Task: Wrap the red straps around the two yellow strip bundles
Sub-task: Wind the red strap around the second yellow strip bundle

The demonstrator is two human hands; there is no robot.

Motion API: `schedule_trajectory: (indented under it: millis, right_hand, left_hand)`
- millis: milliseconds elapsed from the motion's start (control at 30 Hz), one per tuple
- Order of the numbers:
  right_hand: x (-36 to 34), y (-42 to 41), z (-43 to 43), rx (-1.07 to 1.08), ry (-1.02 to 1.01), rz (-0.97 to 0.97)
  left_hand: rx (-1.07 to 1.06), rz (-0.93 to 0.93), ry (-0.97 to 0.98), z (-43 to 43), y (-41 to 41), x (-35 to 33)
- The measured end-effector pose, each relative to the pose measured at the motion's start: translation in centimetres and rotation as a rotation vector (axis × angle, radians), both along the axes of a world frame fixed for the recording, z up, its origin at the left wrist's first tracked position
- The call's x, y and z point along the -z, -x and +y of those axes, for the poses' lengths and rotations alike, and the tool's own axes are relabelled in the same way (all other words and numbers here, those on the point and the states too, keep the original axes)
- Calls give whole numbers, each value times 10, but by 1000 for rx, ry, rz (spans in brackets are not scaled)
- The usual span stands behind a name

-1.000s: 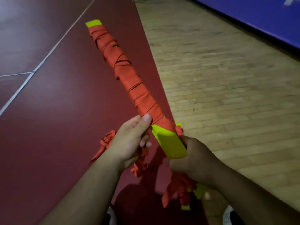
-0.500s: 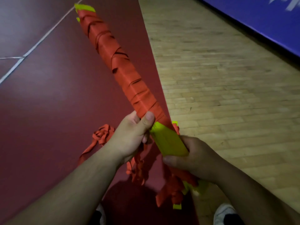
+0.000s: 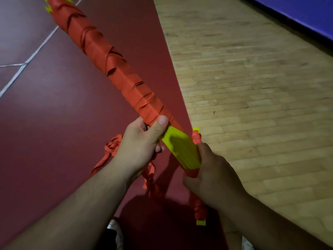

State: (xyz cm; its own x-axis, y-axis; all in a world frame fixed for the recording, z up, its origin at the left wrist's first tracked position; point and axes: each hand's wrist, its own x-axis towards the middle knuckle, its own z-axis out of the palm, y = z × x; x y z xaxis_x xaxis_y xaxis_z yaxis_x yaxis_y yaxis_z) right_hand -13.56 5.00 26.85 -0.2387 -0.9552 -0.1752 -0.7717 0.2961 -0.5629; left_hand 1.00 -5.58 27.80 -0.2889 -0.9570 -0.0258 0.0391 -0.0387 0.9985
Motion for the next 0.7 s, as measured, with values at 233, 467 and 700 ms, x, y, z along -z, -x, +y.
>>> schedule_trajectory:
  millis: [233,467,700]
  right_hand:
    - [2,17,2,88,65,-241]
    - [-7,25,2,26,96,-348]
    - [-17,29,-2,-93,40,-582]
  left_hand:
    - [326,-15,74,-12,-12,-1]
    - [386,105,23,-18,-14,2]
    - [429,159,60,-15,-14,-14]
